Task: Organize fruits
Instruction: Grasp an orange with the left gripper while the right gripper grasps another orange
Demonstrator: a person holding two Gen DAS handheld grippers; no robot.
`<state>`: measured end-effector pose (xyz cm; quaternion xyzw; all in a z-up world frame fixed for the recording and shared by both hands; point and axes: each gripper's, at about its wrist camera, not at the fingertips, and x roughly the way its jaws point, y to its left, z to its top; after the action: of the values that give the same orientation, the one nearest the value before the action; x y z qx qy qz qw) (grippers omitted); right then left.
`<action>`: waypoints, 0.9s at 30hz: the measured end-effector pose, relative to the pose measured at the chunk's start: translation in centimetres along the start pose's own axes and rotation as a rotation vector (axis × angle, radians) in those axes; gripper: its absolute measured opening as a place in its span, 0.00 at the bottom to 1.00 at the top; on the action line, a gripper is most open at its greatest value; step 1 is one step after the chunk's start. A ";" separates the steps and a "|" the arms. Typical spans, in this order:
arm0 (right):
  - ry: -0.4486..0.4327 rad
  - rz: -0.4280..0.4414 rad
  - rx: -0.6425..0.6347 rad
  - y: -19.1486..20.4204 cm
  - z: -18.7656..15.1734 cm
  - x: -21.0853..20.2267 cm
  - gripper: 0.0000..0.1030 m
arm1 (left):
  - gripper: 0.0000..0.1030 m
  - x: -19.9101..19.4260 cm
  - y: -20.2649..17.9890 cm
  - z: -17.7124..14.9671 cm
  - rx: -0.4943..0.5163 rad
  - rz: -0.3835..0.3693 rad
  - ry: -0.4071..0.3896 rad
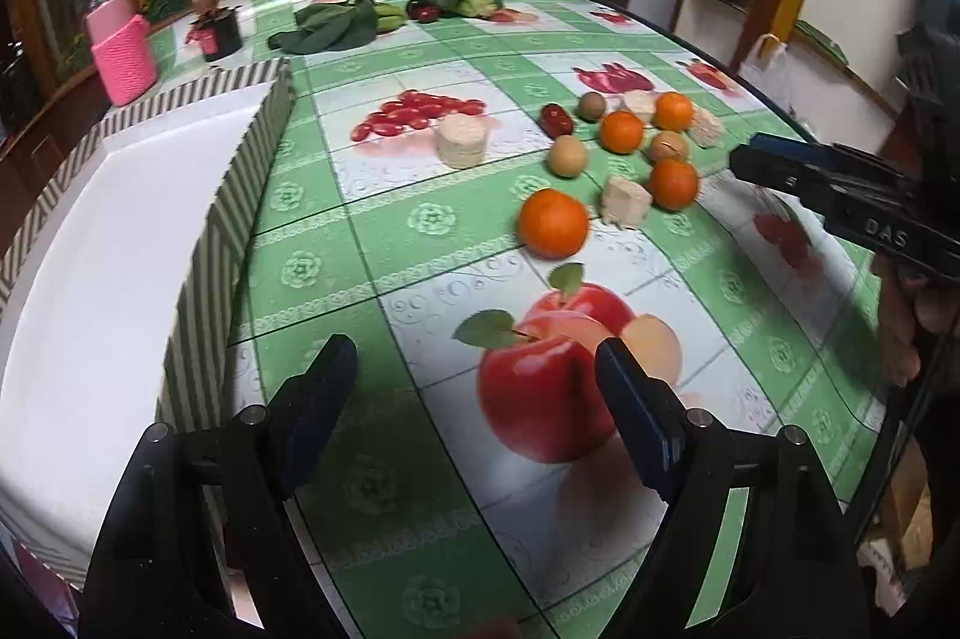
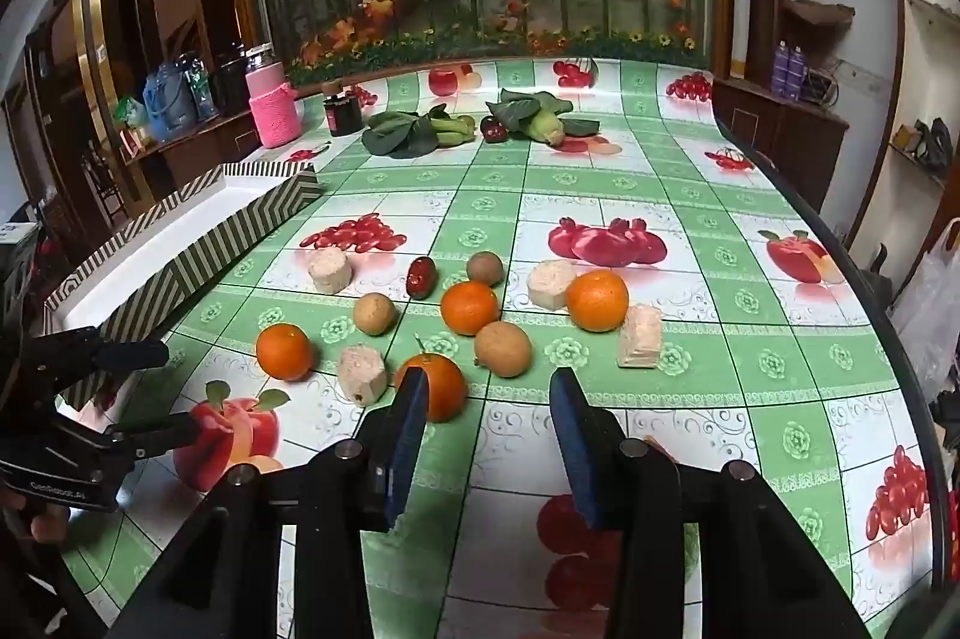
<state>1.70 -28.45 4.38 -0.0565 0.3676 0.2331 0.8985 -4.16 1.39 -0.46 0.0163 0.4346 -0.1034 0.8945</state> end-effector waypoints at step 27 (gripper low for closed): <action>0.147 0.069 -0.147 2.9 0.8 5.0 0.40 | 0.79 3.6 -1.1 3.4 0.100 -0.071 0.056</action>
<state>3.97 -23.81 1.72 -0.1263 0.4163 0.2856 0.8539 0.39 -0.75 -1.11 0.0485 0.4542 -0.1564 0.8757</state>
